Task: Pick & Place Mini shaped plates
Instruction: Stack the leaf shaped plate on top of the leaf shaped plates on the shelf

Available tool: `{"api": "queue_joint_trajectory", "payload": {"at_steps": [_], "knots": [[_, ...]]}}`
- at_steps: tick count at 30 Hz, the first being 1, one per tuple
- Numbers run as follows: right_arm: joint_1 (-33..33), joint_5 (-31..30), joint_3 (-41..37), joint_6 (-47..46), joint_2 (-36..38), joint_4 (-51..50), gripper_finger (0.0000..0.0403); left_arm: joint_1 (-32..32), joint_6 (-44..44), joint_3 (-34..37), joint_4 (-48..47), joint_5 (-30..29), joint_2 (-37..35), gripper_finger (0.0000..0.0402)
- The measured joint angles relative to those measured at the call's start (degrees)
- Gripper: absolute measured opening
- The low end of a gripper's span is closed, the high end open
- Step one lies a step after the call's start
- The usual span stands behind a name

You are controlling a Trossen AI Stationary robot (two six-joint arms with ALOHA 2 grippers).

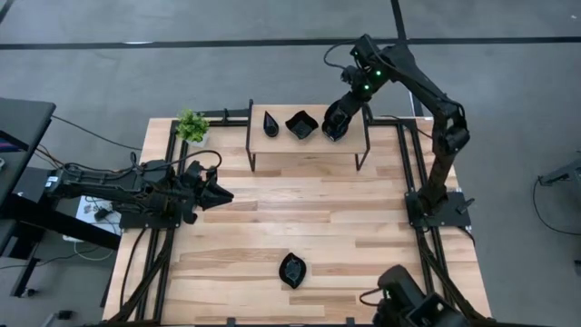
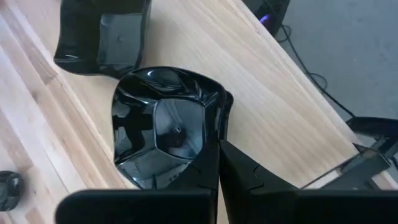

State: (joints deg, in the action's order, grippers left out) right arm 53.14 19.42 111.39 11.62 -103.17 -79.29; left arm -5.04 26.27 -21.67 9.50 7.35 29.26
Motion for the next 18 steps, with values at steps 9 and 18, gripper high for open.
{"api": "queue_joint_trajectory", "payload": {"at_steps": [9, 18], "knots": [[1.83, 2.30, 0.03, 0.53, -3.00, -0.08, 0.0000, 0.00, -2.24, 0.00, 0.02, 0.00, 0.00, 0.0066], [1.78, 3.71, -0.02, 2.24, -4.03, -1.51, 0.0000, 0.00, -2.09, 0.00, 0.02, 0.00, 0.00, 0.0066]]}}
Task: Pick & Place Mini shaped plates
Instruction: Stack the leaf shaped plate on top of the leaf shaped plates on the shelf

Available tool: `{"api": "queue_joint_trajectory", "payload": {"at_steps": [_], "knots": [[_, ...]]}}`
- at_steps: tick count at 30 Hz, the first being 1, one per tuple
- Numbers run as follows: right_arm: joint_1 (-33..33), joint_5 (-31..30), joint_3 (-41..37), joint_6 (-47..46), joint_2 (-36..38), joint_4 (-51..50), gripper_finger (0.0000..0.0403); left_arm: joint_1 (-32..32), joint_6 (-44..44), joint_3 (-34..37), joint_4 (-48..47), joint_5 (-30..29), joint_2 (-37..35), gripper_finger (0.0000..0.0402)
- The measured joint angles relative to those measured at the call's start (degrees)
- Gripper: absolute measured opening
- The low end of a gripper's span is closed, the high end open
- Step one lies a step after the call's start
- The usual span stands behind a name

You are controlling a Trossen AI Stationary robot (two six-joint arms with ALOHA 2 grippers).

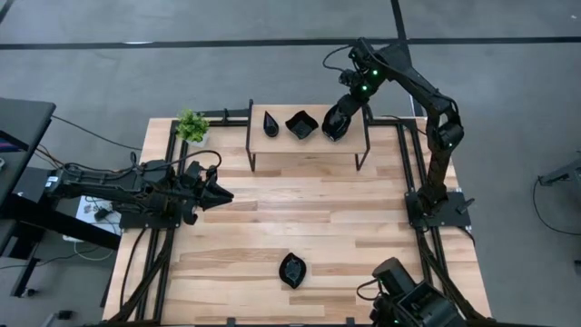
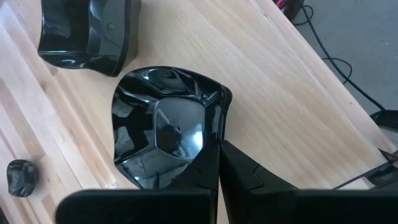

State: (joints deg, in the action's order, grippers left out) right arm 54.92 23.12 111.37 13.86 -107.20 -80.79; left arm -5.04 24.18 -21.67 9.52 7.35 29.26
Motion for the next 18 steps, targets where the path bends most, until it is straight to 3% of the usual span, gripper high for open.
{"api": "queue_joint_trajectory", "payload": {"at_steps": [18], "knots": [[-0.52, 0.80, -0.07, -2.00, 0.01, -0.07, 0.0000, 0.00, 0.04, 0.00, 0.44, 0.00, 0.00, 0.0066]]}}
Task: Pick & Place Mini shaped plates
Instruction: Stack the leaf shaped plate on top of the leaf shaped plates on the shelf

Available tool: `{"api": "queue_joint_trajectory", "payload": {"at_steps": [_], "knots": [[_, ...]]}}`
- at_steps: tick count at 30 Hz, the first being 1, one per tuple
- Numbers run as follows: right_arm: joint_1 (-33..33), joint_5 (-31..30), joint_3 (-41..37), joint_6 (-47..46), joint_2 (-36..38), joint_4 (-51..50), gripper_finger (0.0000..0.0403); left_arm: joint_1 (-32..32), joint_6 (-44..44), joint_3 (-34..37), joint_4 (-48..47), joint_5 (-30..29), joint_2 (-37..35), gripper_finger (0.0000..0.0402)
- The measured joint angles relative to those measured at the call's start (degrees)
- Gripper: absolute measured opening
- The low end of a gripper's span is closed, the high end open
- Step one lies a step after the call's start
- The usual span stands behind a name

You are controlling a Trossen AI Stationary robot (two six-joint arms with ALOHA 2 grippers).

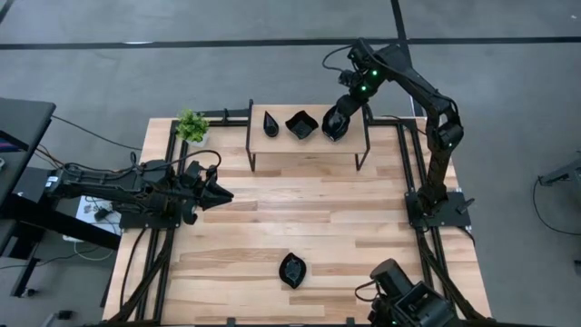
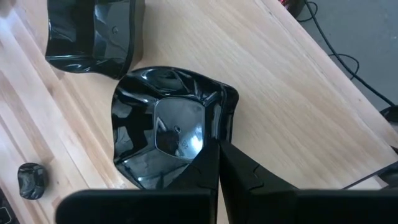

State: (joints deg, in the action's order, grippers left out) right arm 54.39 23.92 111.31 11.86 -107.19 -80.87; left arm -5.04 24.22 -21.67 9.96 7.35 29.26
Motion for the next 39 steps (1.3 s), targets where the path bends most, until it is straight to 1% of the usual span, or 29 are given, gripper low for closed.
{"api": "queue_joint_trajectory", "payload": {"at_steps": [7, 14, 17, 34, 37, 39], "knots": [[-0.37, -0.43, -0.19, -0.36, 0.02, -0.05, 0.0000, 0.00, 0.00, 0.00, 0.00, 0.00, 0.00, 0.0066], [-0.69, -0.48, -4.16, -1.60, 0.04, 0.83, 0.0000, -0.01, 0.00, 0.00, 0.36, 0.00, 0.00, 0.0066], [-0.78, -0.08, -4.17, -1.63, 0.04, 2.89, 0.0000, 0.00, 0.00, 0.00, 0.40, 0.00, 0.00, 0.0066], [-0.70, -0.04, -4.17, 0.15, 0.04, 2.02, 0.0000, 0.00, 0.03, 0.00, 1.09, 0.00, 0.00, 0.0066], [-0.72, -0.07, -4.17, 0.47, 0.04, 2.02, 0.0008, 0.00, 0.03, 0.00, 1.21, 0.00, 0.00, 0.0066], [-0.80, -0.07, -4.18, 0.74, 0.04, 2.03, 0.0021, 0.00, 0.03, 0.00, 1.29, 0.00, 0.00, 0.0066]]}}
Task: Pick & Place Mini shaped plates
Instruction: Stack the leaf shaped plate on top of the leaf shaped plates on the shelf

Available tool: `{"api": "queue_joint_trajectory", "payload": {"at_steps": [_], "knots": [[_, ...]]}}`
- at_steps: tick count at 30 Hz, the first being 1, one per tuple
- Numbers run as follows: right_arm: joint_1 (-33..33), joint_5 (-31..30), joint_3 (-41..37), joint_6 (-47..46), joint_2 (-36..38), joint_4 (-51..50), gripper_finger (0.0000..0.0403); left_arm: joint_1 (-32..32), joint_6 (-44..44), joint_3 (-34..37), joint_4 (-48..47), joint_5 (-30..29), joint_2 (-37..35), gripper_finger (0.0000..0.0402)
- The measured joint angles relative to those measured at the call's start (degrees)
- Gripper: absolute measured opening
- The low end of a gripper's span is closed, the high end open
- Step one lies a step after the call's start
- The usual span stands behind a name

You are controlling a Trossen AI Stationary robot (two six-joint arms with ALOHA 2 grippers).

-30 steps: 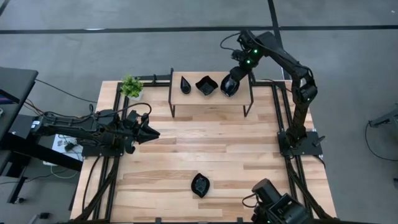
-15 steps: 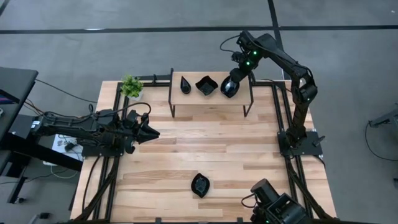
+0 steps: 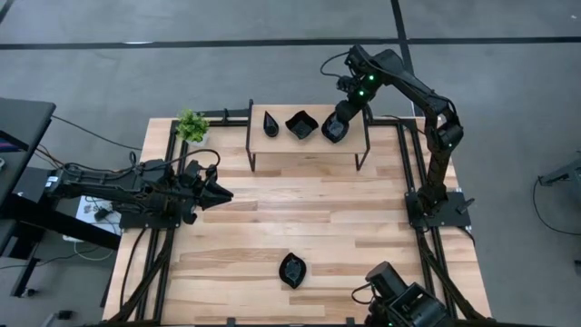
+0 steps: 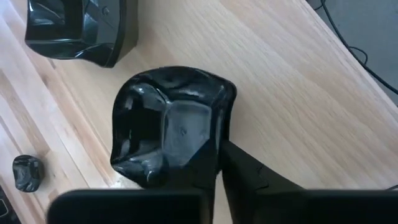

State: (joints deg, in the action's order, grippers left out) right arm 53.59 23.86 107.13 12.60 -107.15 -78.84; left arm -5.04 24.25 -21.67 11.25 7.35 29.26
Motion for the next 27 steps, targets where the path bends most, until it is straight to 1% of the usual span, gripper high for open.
{"api": "queue_joint_trajectory", "payload": {"at_steps": [6, 10, 14, 18, 22, 27], "knots": [[0.01, 0.03, 0.00, -0.02, 0.00, -0.01, 0.0068, -0.01, 0.00, 0.00, 0.22, 0.00, 0.00, 0.0066], [0.03, 0.04, 0.00, -0.04, 0.00, -0.09, 0.0084, 0.00, 0.00, 0.00, 0.28, 0.00, 0.00, 0.0066], [0.10, -0.44, 0.00, -0.02, 1.06, -0.45, 0.0086, 0.00, 0.00, 0.00, 0.38, 0.00, 0.00, 0.0066], [0.06, -1.40, 0.00, -0.46, 3.63, -1.06, 0.0083, 0.00, 0.00, 0.00, 0.39, 0.00, 0.00, 0.0066], [-0.68, -1.42, 0.00, -1.28, 8.39, -2.51, 0.0075, -0.01, 0.00, 0.00, 0.39, 0.00, -0.01, 0.0066], [-2.97, -1.40, 0.00, -1.94, 16.14, -0.58, 0.0069, 0.00, 0.00, 0.00, 0.39, 0.00, -0.02, 0.0066]]}}
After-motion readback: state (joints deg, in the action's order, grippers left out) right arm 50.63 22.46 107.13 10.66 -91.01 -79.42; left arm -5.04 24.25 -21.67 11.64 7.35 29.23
